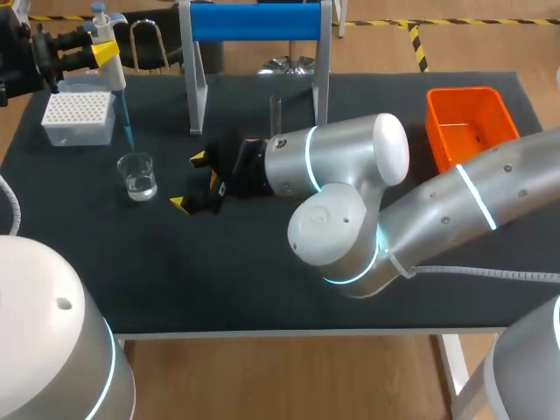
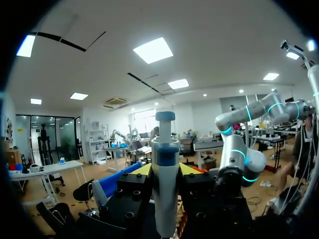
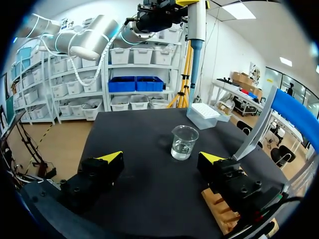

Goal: Invert the test tube, pick up the pipette, mount the tip to pipette, aspirate from beaker and dispense into the tube, eject the tip, return the pipette, and cap with the stopper.

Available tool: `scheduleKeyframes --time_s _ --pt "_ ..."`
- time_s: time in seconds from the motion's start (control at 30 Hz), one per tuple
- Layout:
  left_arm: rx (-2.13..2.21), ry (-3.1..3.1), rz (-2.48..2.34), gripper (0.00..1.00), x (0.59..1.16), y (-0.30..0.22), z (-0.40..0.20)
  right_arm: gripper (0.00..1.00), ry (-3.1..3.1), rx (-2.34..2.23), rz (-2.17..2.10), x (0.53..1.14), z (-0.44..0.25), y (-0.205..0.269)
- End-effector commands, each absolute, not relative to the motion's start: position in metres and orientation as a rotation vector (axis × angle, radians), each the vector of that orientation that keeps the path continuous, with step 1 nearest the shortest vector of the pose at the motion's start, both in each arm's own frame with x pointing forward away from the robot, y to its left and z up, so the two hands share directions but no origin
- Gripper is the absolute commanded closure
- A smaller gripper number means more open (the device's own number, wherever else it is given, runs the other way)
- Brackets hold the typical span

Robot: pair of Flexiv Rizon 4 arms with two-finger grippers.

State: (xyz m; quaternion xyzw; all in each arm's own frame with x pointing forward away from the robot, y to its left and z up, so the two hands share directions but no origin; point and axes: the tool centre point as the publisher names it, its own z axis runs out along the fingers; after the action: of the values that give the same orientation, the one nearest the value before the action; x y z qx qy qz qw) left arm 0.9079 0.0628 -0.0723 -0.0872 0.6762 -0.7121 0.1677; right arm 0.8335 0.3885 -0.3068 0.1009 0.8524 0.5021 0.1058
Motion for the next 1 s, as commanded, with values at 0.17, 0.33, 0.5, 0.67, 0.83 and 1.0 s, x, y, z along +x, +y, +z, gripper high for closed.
scheduleKeyframes --time_s 0.17,0.33,0.5,0.67,0.83,1.0 --pt "-0.243 1.922 -2.028 1.00 0.9076 0.0634 -0.0727 0.00 2.510 0.299 1.478 0.8331 -0.3075 0.3894" --pt "-0.243 1.922 -2.028 1.00 0.9076 0.0634 -0.0727 0.00 2.510 0.299 1.478 0.8331 -0.3075 0.3894" --pt "-0.243 1.922 -2.028 1.00 0.9076 0.0634 -0.0727 0.00 2.510 0.299 1.478 0.8331 -0.3075 0.3894" --pt "-0.243 1.922 -2.028 1.00 0.9076 0.0634 -0.0727 0.00 2.510 0.299 1.478 0.8331 -0.3075 0.3894" --pt "-0.243 1.922 -2.028 1.00 0.9076 0.0634 -0.0727 0.00 2.510 0.299 1.478 0.8331 -0.3075 0.3894" --pt "-0.233 1.926 -2.025 1.00 0.9108 0.0649 -0.0775 0.00 2.510 0.299 1.478 0.8331 -0.3075 0.3894"
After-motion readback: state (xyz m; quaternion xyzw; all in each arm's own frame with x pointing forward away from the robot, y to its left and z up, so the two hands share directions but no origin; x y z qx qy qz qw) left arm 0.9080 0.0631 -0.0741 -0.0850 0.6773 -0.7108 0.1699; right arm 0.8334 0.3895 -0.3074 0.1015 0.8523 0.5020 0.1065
